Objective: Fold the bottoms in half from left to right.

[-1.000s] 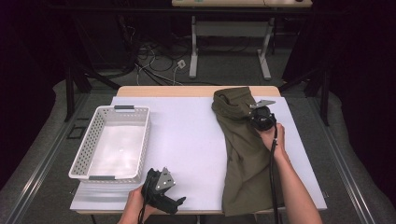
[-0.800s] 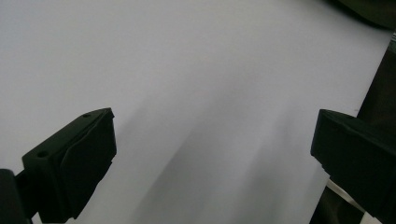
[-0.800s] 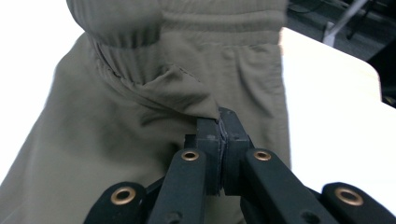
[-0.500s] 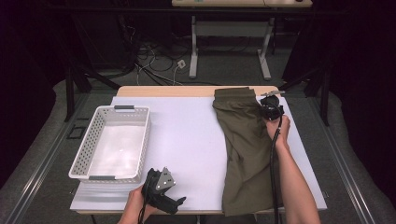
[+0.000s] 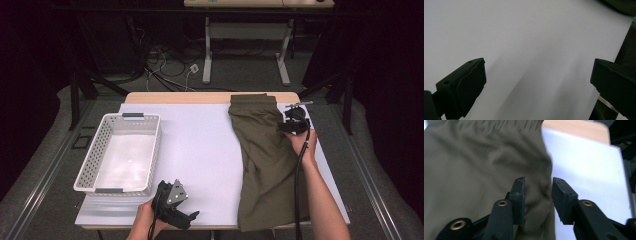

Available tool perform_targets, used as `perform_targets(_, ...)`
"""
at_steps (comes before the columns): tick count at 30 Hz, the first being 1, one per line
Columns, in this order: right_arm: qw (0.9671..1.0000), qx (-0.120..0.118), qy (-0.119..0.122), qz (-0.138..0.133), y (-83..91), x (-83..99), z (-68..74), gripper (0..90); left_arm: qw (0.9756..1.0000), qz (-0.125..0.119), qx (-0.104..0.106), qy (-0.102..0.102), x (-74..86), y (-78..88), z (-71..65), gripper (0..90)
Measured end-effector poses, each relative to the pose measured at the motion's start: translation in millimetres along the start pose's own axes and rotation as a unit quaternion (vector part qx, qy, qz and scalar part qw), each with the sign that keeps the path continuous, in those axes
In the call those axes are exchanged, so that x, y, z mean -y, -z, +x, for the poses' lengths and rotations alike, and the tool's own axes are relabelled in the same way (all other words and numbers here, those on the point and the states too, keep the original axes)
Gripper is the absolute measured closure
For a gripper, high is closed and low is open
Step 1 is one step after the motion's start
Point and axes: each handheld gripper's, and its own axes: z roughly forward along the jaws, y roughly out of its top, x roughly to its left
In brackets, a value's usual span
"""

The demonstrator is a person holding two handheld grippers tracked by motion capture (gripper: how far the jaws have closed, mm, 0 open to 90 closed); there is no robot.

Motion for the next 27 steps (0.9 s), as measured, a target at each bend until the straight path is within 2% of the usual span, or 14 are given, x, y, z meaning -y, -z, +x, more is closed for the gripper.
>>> perform_targets(2, 1.0, -0.004, 0.003, 0.006, 2.2, 4.2, -0.2, 60.5, 1.0, 0.0, -0.001, -0.001, 0.0, 0.3, 0.0, 0.0)
perform_targets(5, 0.9994, -0.012, 0.005, 0.031, 10.9, 21.9, -2.4, 59.8, 1.0, 0.001, 0.0, 0.001, -0.1, -0.1, -0.5, 0.0)
perform_targets(6, 0.9994, -0.012, 0.005, 0.031, 10.9, 21.9, -2.4, 59.8, 1.0, 0.001, 0.0, -0.001, -0.4, -0.3, -0.7, 0.0)
perform_targets(11, 0.9987, -0.016, 0.01, 0.048, 14.8, 44.5, -4.3, 60.2, 1.0, 0.008, 0.002, -0.004, -1.2, -0.7, -0.9, 0.0)
perform_targets(12, 0.9984, -0.011, 0.014, 0.053, 14.4, 47.6, -4.6, 61.3, 1.0, 0.002, 0.001, -0.002, -0.8, -1.9, -1.5, 0.0)
perform_targets(15, 0.9981, -0.018, 0.007, 0.059, 11.0, 52.3, -7.3, 66.9, 1.0, 0.005, 0.004, -0.005, -1.3, -2.3, -2.5, 0.0)
perform_targets(16, 0.9977, -0.017, 0.013, 0.065, 7.9, 55.4, -6.4, 70.8, 1.0, 0.004, 0.004, -0.006, -1.2, -2.3, -2.7, 0.0)
perform_targets(18, 0.9976, -0.017, 0.017, 0.066, 7.4, 56.4, -6.5, 73.2, 1.0, 0.005, 0.004, -0.006, -0.8, -1.6, -2.4, 0.0)
perform_targets(21, 0.9983, -0.014, 0.015, 0.054, 9.0, 58.4, -5.9, 83.3, 1.0, 0.003, 0.001, -0.005, 0.0, -0.5, -0.8, 0.0)
perform_targets(27, 0.999, -0.018, 0.012, 0.039, 14.4, 58.0, -5.1, 86.1, 1.0, 0.003, 0.001, -0.006, -0.2, -0.5, -1.1, 0.0)
